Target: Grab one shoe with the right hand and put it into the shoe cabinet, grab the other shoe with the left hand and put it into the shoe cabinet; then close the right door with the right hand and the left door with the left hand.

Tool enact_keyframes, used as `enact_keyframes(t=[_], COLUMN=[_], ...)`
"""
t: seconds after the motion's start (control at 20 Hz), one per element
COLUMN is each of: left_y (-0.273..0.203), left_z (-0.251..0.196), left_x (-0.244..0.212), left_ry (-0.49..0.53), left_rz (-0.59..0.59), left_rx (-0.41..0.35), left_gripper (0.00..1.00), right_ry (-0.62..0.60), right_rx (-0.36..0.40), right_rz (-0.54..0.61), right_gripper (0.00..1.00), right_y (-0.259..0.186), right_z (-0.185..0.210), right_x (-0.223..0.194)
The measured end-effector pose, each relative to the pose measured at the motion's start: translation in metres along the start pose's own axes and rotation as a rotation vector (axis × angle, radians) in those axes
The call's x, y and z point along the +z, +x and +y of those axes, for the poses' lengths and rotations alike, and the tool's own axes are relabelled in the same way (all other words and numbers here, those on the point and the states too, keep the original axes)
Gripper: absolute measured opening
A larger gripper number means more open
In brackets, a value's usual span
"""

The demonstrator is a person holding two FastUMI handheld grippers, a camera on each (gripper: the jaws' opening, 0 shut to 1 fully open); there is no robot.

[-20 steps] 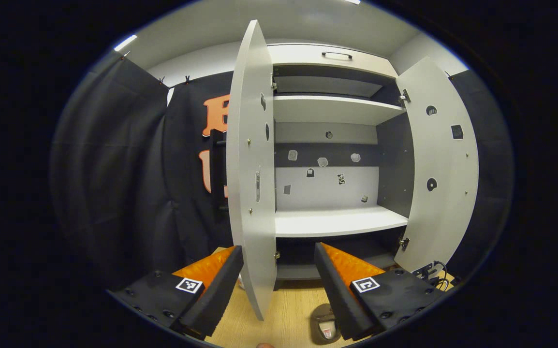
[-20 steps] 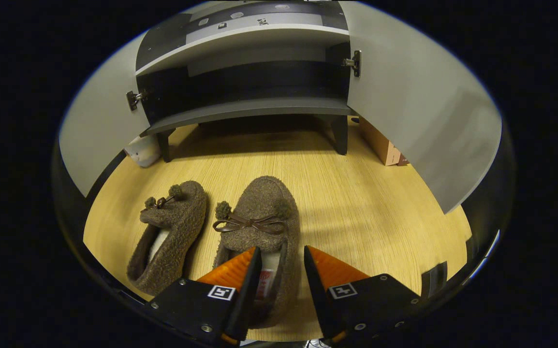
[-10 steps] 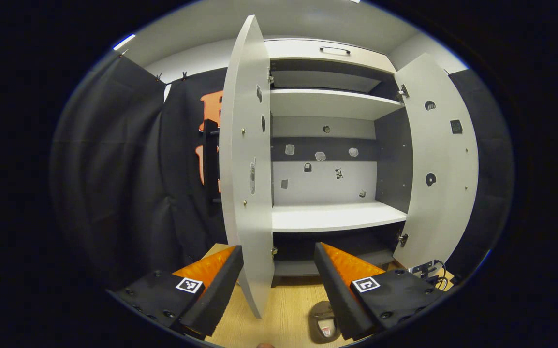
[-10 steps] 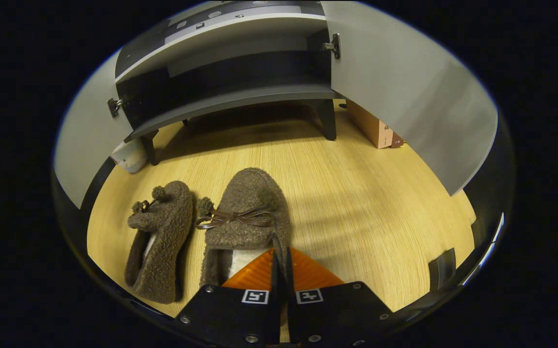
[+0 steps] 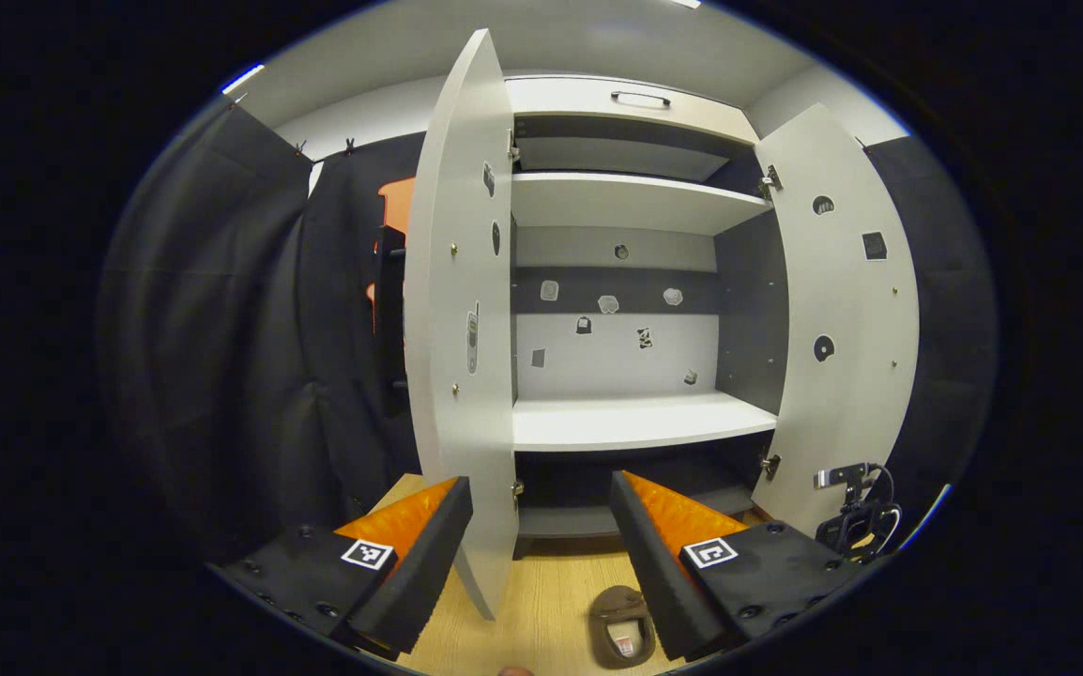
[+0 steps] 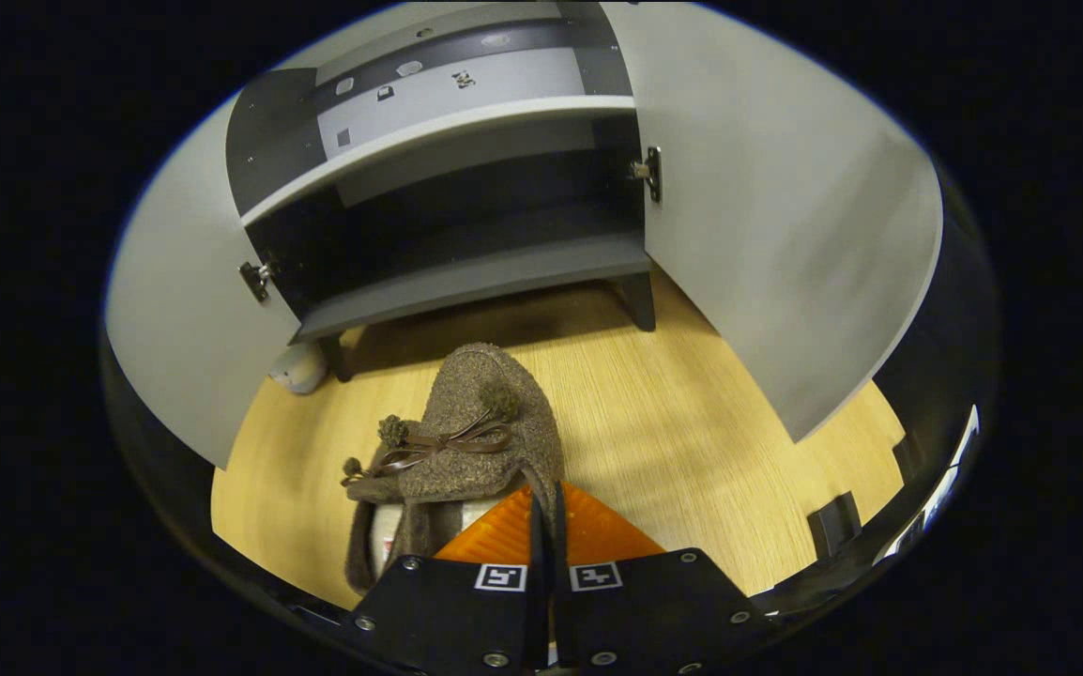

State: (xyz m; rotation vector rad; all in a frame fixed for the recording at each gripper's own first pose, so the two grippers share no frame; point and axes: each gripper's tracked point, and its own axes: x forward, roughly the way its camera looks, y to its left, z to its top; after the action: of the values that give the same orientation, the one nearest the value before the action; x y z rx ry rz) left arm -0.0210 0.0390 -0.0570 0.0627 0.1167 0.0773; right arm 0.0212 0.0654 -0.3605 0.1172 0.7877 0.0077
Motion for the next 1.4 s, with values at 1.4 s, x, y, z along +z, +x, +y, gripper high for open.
enact_keyframes(t=[1.4], left_y=[-0.005], left_z=[-0.002], left_x=[-0.027], left_ry=[0.004], left_rz=[0.009], left_rx=[-0.02], left_gripper=[0.97], right_ry=[0.016], right_rx=[0.038], right_rz=[-0.368], right_gripper=[0.02], right_y=[-0.035], right_z=[0.094], right_x=[0.417])
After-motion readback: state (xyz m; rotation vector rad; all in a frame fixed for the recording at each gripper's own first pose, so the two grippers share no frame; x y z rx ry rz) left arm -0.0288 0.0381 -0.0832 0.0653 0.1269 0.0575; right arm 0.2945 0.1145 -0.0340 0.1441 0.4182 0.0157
